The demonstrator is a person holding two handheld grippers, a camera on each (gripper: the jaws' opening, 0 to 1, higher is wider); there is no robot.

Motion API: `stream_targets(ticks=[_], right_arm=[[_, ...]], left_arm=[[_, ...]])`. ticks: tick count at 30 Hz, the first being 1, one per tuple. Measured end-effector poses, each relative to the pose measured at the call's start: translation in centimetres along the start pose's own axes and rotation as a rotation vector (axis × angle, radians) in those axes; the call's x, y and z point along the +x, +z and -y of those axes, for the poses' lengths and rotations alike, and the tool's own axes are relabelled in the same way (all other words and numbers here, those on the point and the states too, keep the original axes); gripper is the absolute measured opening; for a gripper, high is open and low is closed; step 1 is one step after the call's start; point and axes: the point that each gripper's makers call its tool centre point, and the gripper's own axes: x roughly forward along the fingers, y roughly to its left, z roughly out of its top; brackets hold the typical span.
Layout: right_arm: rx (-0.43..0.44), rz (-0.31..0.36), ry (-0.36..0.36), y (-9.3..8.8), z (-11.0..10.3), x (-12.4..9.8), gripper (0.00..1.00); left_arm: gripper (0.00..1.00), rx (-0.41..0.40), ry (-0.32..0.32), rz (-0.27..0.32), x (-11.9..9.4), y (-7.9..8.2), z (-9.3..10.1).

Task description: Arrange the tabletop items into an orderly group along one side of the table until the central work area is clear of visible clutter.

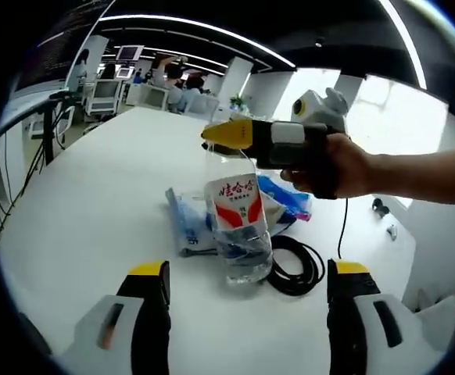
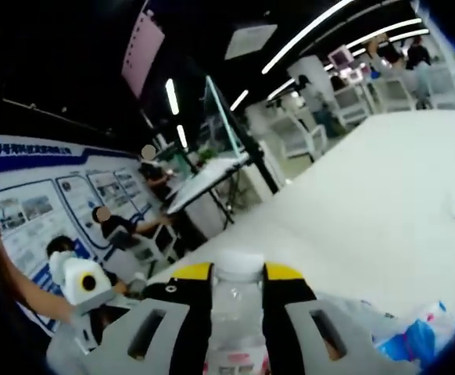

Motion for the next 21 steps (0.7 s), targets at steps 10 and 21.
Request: stream_targets(ticks=[10, 21], right_arm=[[-0.094, 0.063, 0.001, -0.3, -2.7, -3.0, 0.19], [-0.183, 0.072, -0.015, -1.7, -5.1, -5.2, 0.19]], left_arm=[[0.79, 0.023, -0.010, -0.002, 0.6, 0.5, -0.3], [0.78, 0.041, -0.025, -0.004, 1.1, 0.4, 0.7]])
